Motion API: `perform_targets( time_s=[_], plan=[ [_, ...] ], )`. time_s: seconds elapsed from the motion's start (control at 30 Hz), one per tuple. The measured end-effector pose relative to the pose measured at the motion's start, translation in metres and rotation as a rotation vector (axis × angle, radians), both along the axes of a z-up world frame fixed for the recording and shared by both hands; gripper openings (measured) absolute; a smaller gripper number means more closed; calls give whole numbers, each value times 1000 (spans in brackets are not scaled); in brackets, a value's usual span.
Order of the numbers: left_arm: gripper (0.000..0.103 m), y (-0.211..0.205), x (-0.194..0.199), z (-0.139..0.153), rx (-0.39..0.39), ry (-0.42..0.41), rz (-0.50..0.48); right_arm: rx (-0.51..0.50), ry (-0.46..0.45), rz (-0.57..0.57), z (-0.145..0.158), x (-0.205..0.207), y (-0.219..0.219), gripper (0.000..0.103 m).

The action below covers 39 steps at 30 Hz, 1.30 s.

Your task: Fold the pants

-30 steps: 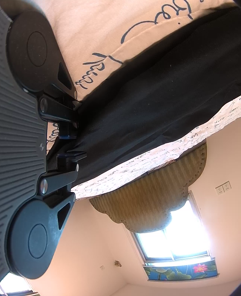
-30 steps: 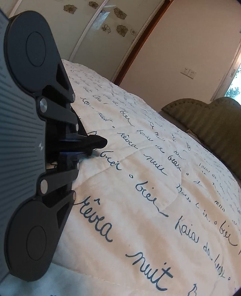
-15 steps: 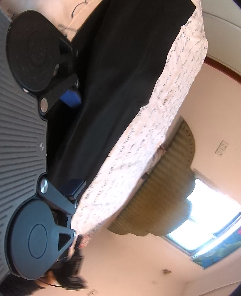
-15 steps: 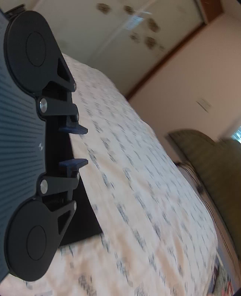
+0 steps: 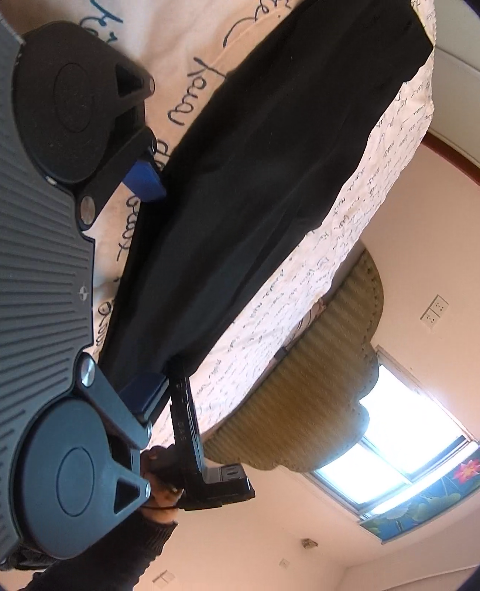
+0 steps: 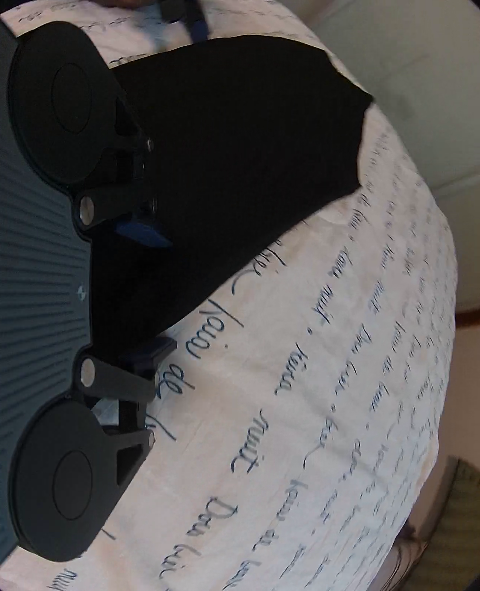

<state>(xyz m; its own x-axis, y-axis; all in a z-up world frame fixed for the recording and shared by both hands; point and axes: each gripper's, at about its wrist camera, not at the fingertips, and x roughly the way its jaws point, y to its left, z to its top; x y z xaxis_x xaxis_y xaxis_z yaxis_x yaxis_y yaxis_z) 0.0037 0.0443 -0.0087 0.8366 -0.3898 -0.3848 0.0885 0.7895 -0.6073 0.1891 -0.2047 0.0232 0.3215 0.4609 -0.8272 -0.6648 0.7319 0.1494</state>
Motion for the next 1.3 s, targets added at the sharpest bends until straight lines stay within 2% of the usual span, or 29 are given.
perform_targets(
  time_s=[0.03, 0.1, 0.23, 0.33, 0.43, 0.53, 0.6, 0.67, 0.7, 0.73, 0.77, 0.8, 0.9, 0.93, 0.97, 1.1, 1.13, 1.17, 1.2, 1.23, 1.3],
  plan=[
    [101, 1, 0, -1, -7, -2, -1, 6, 17, 11, 4, 1, 0, 23],
    [102, 2, -1, -2, -22, -6, -1, 42, 48, -1, 11, 8, -6, 10],
    [102, 3, -3, -5, -43, -11, -2, 40, 10, -76, 19, 20, -18, 5],
    [102, 4, -6, -7, -55, -16, -1, 27, 16, -128, -2, 27, -25, 2],
    [102, 7, -8, -8, -63, -18, -2, 95, 41, -177, -2, 29, -36, 2],
    [102, 8, -7, -8, -70, -22, 0, 164, -3, -274, 13, 29, -42, 5],
    [102, 8, -7, -8, -72, -22, 2, 253, -13, -259, 25, 26, -35, 6],
    [102, 7, -7, -8, -69, -22, 3, 269, -12, -184, 31, 26, -12, 14],
    [102, 7, -7, -8, -69, -22, 3, 251, -19, -152, 31, 28, 1, 32],
    [102, 7, -8, -9, -70, -23, 4, 222, -33, -127, 31, 30, 17, 62],
    [102, 7, -8, -9, -72, -24, 4, 206, -42, -106, 29, 33, 29, 74],
    [102, 7, -9, -9, -74, -25, 4, 205, -34, -83, 26, 39, 42, 81],
    [102, 7, -10, -9, -80, -28, 5, 251, 57, -38, 15, 62, 70, 76],
    [102, 7, -10, -9, -83, -28, 5, 236, 72, -24, 10, 69, 79, 65],
    [102, 7, -11, -9, -86, -29, 5, 203, 81, -16, 4, 75, 90, 62],
    [102, 9, -11, -10, -98, -34, 5, 197, 100, 38, -1, 79, 120, 64],
    [102, 10, -11, -11, -100, -35, 6, 210, 109, 75, 0, 78, 128, 61],
    [102, 11, -11, -11, -103, -37, 6, 205, 115, 106, -1, 76, 137, 53],
    [102, 11, -11, -12, -105, -38, 6, 161, 112, 130, -5, 74, 147, 16],
    [102, 12, -11, -12, -107, -39, 6, 134, 103, 154, -7, 74, 152, 7],
    [102, 12, -12, -13, -113, -42, 6, 148, 120, 142, -5, 82, 150, 7]
  ],
)
